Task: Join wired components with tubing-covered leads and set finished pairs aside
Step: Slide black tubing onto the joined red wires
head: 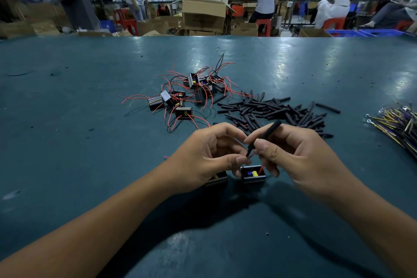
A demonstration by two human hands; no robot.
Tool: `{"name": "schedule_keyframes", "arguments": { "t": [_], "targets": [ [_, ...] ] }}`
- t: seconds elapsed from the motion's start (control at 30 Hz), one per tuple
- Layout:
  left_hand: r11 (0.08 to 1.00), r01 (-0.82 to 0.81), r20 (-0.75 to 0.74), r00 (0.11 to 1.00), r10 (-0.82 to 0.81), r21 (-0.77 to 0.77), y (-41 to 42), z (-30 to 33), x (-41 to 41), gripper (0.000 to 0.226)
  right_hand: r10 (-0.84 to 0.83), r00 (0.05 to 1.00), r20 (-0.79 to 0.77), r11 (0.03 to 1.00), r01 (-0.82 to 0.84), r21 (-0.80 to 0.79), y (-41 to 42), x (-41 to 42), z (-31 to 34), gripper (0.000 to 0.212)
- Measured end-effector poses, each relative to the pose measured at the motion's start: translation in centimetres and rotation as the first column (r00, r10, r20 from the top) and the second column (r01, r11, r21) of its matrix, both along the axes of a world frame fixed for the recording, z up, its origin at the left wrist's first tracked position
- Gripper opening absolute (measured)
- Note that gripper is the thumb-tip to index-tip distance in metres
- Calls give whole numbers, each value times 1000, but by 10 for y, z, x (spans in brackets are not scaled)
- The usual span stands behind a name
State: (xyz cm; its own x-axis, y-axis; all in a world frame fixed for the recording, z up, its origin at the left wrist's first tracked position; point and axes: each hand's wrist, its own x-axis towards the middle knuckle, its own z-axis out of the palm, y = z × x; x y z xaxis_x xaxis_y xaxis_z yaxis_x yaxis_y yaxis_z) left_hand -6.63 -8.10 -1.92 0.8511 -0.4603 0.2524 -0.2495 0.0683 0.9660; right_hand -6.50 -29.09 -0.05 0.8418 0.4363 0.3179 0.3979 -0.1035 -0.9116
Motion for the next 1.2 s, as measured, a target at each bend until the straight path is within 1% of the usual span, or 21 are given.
{"name": "schedule_keyframes", "arguments": {
  "t": [0.03, 0.1, 0.17, 0.27, 0.43, 0.5, 0.57, 0.63, 0.7, 0.83, 0.9, 1.0, 1.03, 1.1, 1.17, 1.2],
  "targets": [
    [1000, 7, 2, 1000, -7, -6, -1, 0, 0, 26, -5, 1000, -20, 1000, 6, 28, 1, 0, -1, 17],
    [1000, 12, 9, 1000, -11, -11, -1, 0, -1, 23, -41, 999, -21, 998, 42, 36, 2, 1, -3, 17],
    [1000, 5, 28, 1000, -5, 0, 0, 0, -2, 21, -76, 997, 20, 997, 77, -5, 2, 1, -5, 17],
    [999, -12, 47, 999, 10, 33, 1, 1, 0, 21, -61, 997, 51, 996, 64, -55, 2, 0, -6, 15],
    [993, -33, 67, 997, 25, 111, 8, 4, 4, 32, -57, 994, 96, 989, 70, -134, 2, -1, -6, 8],
    [980, -51, 129, 991, 26, 194, 12, 5, 5, 35, -62, 992, 111, 983, 80, -164, 2, -1, -7, 6],
    [942, -93, 235, 972, 15, 323, 14, 4, 7, 37, -67, 991, 118, 978, 89, -188, 2, -1, -7, 8],
    [919, -133, 291, 956, 20, 372, 13, 2, 8, 38, -74, 992, 103, 979, 92, -183, 3, -1, -7, 9],
    [930, -144, 269, 962, 51, 337, 12, 0, 7, 36, -70, 994, 85, 984, 83, -160, 3, 0, -7, 10],
    [970, -109, 105, 991, 88, 215, 9, -3, 8, 31, -53, 994, 94, 983, 69, -169, 2, 1, -7, 9],
    [983, -90, 52, 995, 83, 160, 7, -6, 8, 31, -35, 997, 71, 985, 46, -167, 1, 1, -7, 7],
    [994, -21, 4, 1000, 21, 110, 6, -6, 7, 36, -10, 998, 63, 981, 22, -192, 0, 0, -6, 17],
    [994, -2, 4, 1000, 2, 114, 7, -4, 7, 38, -8, 997, 70, 978, 23, -208, 0, 0, -6, 18],
    [986, -5, 44, 999, -3, 168, 10, -1, 8, 38, 3, 998, 55, 977, 9, -213, 0, 0, -6, 17],
    [971, -32, 120, 993, 3, 239, 12, 0, 8, 37, 36, 999, -40, 991, -41, -131, 1, 1, -7, 11],
    [959, -53, 165, 986, 7, 279, 12, 0, 8, 37, 46, 996, -82, 994, -53, -96, 2, 1, -7, 11]
  ]
}}
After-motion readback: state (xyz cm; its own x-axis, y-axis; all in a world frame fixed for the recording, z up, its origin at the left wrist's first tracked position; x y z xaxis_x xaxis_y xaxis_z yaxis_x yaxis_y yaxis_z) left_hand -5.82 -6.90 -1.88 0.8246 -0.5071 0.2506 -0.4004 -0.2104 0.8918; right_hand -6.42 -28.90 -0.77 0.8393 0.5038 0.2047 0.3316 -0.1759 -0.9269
